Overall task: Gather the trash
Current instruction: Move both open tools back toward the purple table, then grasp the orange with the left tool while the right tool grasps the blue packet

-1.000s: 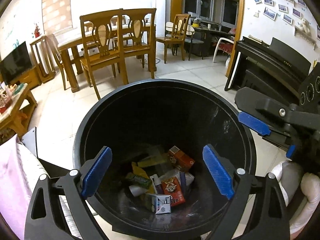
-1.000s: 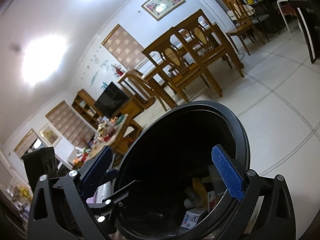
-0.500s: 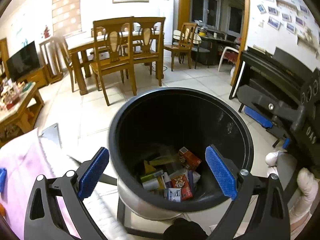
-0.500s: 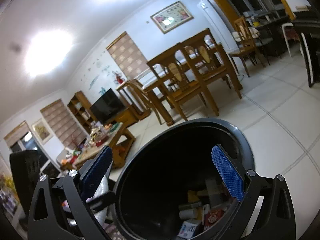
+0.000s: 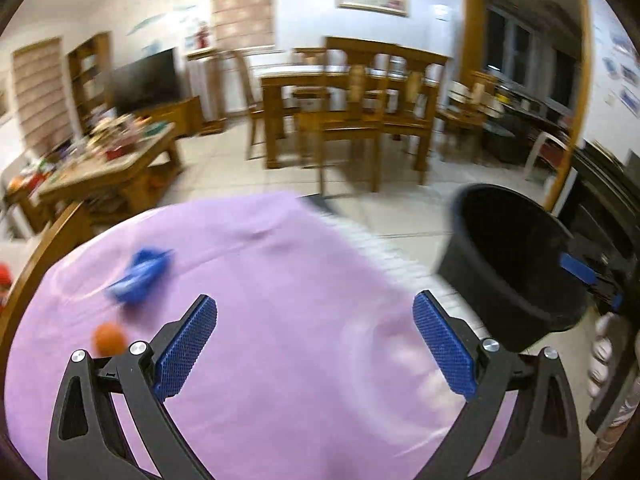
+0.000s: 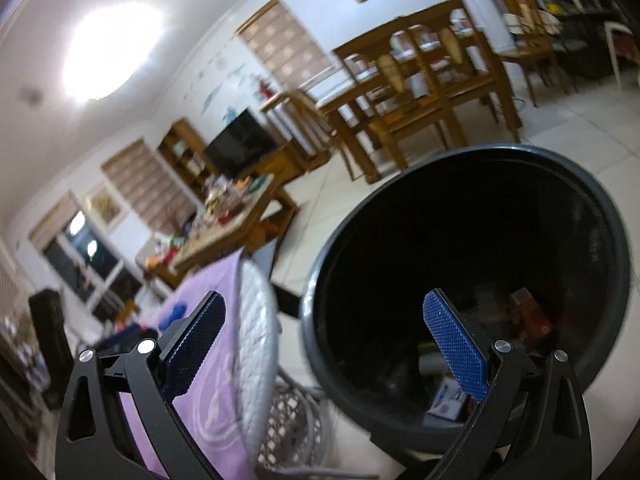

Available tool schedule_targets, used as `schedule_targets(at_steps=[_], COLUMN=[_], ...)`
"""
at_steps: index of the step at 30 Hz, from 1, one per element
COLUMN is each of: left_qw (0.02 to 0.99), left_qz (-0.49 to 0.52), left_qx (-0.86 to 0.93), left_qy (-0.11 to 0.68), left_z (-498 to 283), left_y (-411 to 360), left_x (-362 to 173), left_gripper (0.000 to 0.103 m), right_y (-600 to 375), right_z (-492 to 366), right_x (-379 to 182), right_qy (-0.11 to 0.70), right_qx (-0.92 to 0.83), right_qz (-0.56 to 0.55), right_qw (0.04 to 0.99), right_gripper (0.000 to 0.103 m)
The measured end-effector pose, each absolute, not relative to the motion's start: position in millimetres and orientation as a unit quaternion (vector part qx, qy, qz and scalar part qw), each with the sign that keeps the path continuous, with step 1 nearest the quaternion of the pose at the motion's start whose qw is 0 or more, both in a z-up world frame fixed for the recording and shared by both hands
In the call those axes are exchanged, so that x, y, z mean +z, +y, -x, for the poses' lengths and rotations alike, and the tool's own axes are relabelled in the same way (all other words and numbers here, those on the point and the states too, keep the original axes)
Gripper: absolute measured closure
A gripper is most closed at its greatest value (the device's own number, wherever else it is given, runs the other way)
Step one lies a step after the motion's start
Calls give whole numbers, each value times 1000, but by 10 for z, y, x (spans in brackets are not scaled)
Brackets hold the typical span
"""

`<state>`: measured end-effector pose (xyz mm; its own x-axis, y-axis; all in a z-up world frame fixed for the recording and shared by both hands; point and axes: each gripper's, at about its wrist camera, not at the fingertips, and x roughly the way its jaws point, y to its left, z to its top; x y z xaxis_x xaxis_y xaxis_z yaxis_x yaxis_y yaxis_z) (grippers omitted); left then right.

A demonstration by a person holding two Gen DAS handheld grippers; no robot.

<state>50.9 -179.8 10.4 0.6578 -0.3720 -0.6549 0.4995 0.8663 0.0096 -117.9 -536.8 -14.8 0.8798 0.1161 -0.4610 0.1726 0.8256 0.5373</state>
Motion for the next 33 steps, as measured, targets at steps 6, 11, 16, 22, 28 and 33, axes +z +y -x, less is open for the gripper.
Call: schedule_targets(at_steps=[6, 11, 16, 22, 28, 33], left_qw=[911, 902, 896, 888, 885, 889], left_qz=[-74, -42, -22, 2, 27, 15], left_qx=[-165, -147, -153, -167, -187, -186], left_qy=[369, 404, 416, 429, 426, 418], left_z=[-869, -1136, -1230, -1322, -1356, -1279], left_y=[-1040, -649, -497, -393, -277, -254], left_x=[-24, -178, -248, -314, -327, -299], left_gripper=[5, 5, 6, 44, 62, 66], right_y=[-4758, -4266, -3760, -3252, -2754, -2430], right_z=[900, 650, 391, -6, -553, -1142], right_x=[-89, 64, 219, 342, 362, 206], right_qy=[282, 295, 308, 329, 359, 413], right_qx=[32, 72, 98, 127, 155, 166], right_qz=[-241, -200, -157, -120, -107, -146], right_qw=[928, 932, 933, 928, 914, 884], right_gripper=[5, 5, 5, 5, 5, 15])
